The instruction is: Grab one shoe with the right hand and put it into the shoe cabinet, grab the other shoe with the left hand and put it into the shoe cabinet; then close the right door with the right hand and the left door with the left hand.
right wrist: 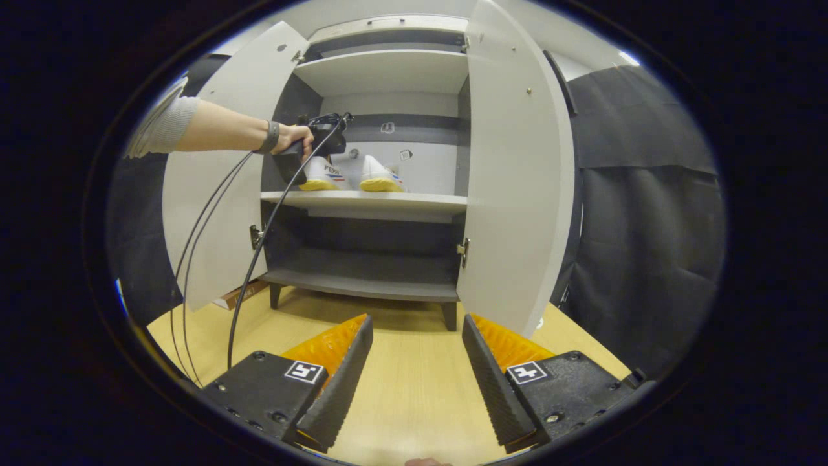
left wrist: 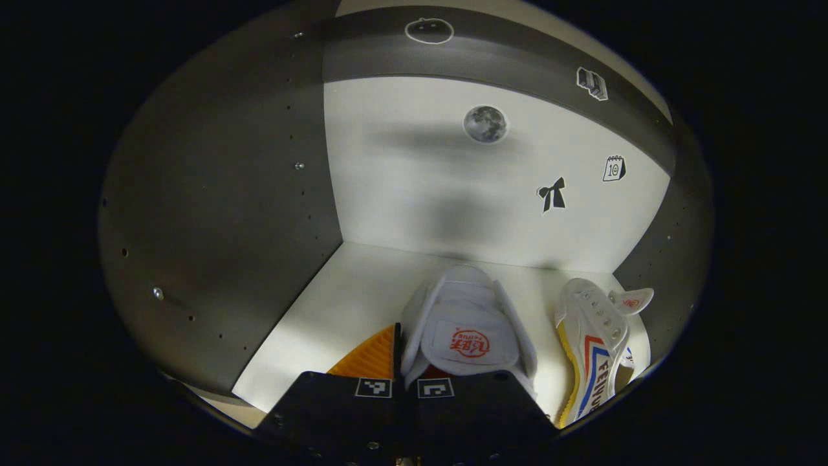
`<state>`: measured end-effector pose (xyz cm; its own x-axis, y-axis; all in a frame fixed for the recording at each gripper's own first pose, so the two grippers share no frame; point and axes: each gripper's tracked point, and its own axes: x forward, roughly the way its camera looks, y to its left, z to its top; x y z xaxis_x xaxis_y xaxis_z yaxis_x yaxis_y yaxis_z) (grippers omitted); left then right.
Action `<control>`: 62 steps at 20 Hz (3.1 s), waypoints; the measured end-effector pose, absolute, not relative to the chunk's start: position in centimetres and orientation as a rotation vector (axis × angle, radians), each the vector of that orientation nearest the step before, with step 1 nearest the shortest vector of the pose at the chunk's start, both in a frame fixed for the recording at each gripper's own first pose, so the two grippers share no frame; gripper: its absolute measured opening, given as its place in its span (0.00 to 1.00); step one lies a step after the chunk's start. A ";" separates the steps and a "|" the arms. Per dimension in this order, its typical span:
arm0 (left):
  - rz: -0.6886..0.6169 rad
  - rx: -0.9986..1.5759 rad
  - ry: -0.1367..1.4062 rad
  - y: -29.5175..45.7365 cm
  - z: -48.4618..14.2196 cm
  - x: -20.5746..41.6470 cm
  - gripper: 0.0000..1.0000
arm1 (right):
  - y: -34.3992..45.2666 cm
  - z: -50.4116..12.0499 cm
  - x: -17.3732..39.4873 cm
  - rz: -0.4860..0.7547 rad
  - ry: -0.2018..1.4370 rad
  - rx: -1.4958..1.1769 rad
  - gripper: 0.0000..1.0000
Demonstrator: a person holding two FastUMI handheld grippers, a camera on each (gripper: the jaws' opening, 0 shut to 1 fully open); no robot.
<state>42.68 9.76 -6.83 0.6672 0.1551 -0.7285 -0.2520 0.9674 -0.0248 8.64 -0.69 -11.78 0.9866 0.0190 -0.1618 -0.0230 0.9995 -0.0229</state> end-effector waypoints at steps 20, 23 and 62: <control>0.003 -0.052 0.316 5.8 11.1 26.0 0.50 | 1.9 -10.2 7.0 0.109 0.123 -0.017 0.89; 0.024 -0.036 0.162 4.7 10.6 19.7 0.49 | 1.7 -9.2 5.9 0.108 0.093 -0.014 0.89; 0.032 0.047 0.120 -2.0 -6.9 -3.4 0.84 | -22.7 13.7 6.7 -0.256 -0.142 0.030 0.96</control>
<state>-3.38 -2.00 -6.89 0.9922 0.0351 -0.1194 -0.0295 0.9984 0.0483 6.70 -22.73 13.72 0.9576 -0.2541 0.1359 0.2498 0.9671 0.0477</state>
